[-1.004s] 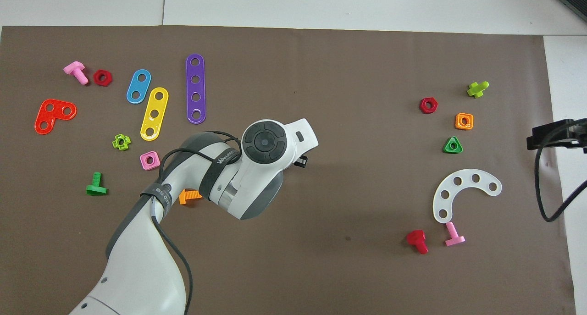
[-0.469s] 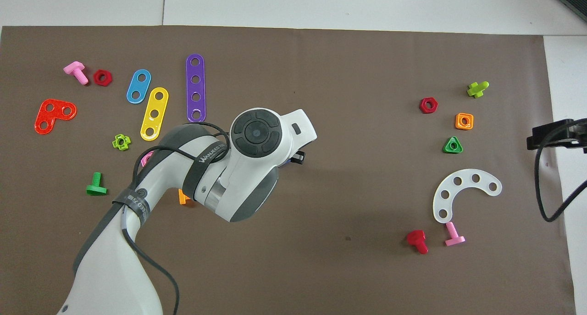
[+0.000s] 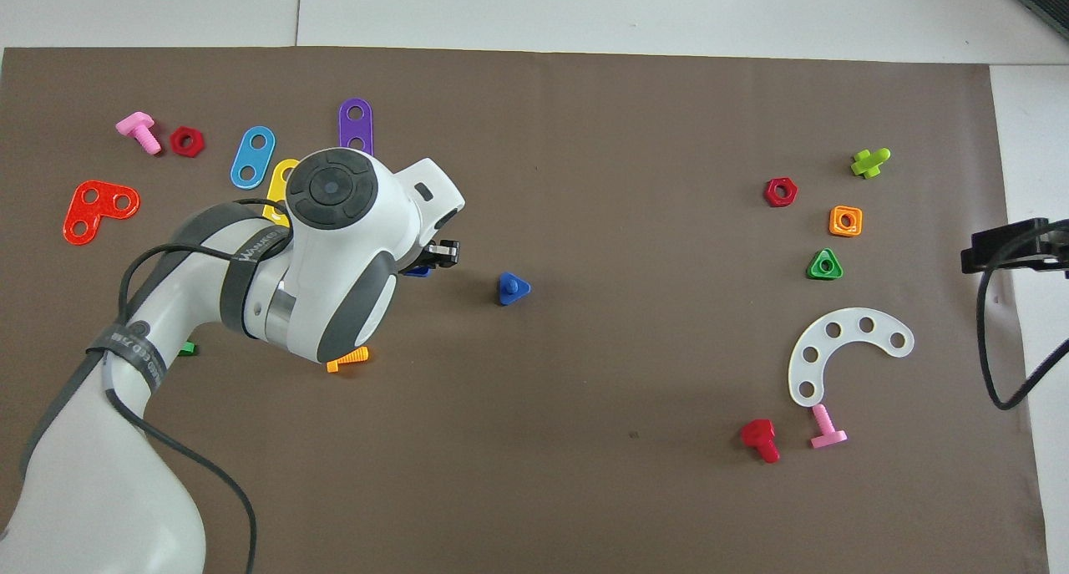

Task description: Unscrew and place screws in storage area

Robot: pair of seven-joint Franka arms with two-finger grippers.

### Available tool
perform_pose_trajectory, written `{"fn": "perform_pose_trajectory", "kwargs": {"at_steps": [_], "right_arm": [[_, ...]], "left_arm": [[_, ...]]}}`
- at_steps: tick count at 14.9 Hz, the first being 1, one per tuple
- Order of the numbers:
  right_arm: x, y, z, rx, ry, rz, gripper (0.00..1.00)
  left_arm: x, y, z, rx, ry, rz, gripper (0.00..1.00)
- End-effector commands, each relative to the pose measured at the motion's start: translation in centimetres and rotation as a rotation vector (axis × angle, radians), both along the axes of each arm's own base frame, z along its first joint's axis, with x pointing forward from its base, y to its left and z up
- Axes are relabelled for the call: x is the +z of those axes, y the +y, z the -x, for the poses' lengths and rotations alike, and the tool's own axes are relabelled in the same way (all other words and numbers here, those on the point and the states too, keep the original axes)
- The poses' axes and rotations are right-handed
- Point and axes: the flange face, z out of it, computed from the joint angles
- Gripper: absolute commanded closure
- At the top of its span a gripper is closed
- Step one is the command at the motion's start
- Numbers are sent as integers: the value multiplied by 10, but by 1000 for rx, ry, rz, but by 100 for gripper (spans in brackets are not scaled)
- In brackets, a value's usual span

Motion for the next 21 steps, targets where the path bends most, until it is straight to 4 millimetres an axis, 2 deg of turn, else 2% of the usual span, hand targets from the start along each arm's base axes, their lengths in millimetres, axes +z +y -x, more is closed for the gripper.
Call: {"fn": "perform_pose_trajectory", "kwargs": {"at_steps": [1,3,6,8,9,10,11,12,14,15,18,19,21], "right_arm": [[-13,34,-9,73,-8,-30,0],[-30,83,-22,107,-44,-53,0],[-67,161,-41,109,-57,-53,0],[-94,225,-49,83,-105,-67,0],[-117,260,-54,49,-119,-71,0],[-141,293,-58,19,-141,-82,0],[-167,321,-59,11,-151,-87,0],[-187,344,-57,30,-156,-91,0],[-226,374,-54,42,-164,-96,0],[-236,386,-51,63,-172,-99,0],[-291,427,-37,122,-167,-93,0],[-300,430,-34,134,-163,-88,0],[-312,425,-31,143,-153,-79,0]], "left_arm": [[-13,33,12,34,-52,25,75],[-28,61,13,56,-54,24,75],[-39,78,17,42,-35,14,73],[-48,90,20,56,-24,9,69],[-51,95,22,61,-31,11,67],[-53,95,23,59,-49,17,50],[-52,95,22,61,-65,23,24],[-52,95,21,59,-66,23,12],[-49,91,18,58,-72,25,6],[-43,91,16,58,-79,28,1],[-20,96,18,64,-81,28,0],[-6,100,20,67,-77,26,0],[29,125,19,39,-89,23,0]]}}
